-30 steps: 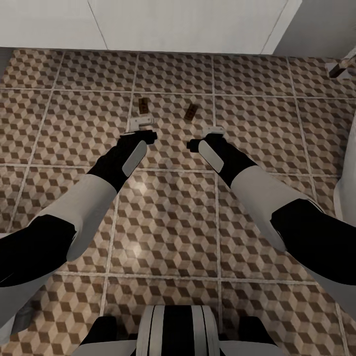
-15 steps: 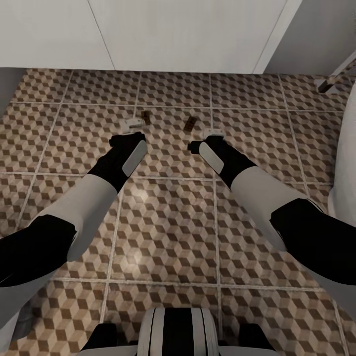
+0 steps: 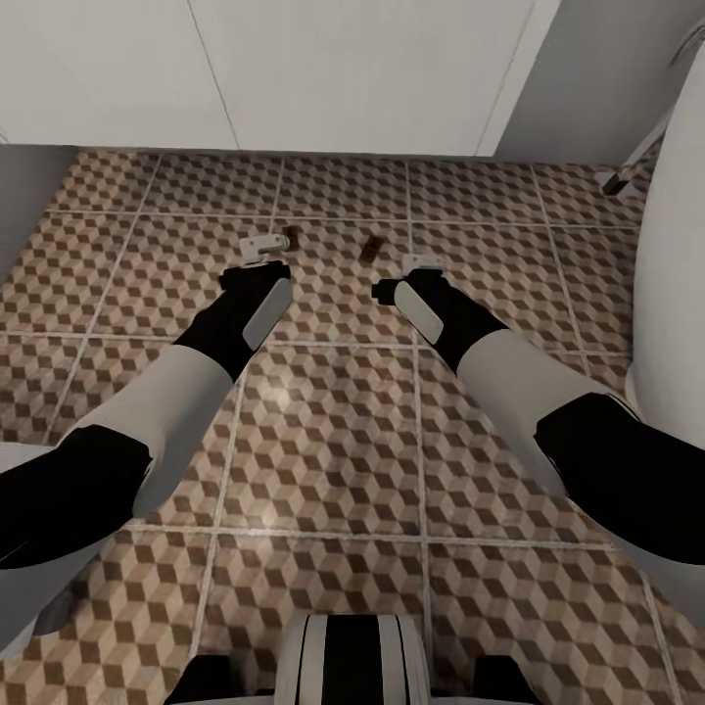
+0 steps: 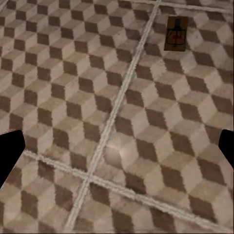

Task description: Take the four mousetraps from the cabinet in the bathroom and place them on the bathroom floor. Make sure all four end up on the same floor surface, and ensure that at least two of them are either under or directly next to the same bathroom sink.

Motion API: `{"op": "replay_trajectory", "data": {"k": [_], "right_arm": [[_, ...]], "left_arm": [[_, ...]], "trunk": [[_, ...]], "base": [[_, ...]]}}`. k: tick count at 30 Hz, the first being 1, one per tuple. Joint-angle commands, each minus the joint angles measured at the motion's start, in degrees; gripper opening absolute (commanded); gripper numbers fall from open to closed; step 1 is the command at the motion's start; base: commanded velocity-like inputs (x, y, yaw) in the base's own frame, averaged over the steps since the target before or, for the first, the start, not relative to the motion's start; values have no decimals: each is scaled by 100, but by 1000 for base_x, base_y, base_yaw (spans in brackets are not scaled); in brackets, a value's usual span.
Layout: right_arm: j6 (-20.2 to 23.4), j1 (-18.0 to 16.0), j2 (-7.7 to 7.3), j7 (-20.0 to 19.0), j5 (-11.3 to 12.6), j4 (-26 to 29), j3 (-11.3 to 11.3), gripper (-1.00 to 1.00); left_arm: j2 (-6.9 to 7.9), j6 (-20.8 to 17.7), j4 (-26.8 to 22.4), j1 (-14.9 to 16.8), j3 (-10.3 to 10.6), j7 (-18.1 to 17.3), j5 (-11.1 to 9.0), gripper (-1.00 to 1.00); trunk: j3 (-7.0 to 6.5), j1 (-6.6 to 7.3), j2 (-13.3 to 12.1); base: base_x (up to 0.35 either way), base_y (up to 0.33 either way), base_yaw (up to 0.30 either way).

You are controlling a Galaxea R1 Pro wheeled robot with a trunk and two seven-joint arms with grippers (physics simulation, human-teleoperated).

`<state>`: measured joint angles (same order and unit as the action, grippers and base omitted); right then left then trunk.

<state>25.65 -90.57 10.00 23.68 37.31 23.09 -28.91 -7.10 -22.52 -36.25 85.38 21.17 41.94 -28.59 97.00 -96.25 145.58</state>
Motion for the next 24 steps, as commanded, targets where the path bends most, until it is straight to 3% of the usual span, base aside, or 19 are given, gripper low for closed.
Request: {"op": "replay_trajectory", "data": {"k": [1,24], "right_arm": [[19,-5,0,41,31,3,-27,100],[18,-5,0,40,30,-114,-27,100]], "left_arm": [[6,-24,-7,4,29,19,-43,100],[16,-52,119,2,23,-178,-87,100]], "trunk": [[-19,6,0],[-529,65,-31]], "base": [[-318,-7,0],[-331,-1,0]]}}
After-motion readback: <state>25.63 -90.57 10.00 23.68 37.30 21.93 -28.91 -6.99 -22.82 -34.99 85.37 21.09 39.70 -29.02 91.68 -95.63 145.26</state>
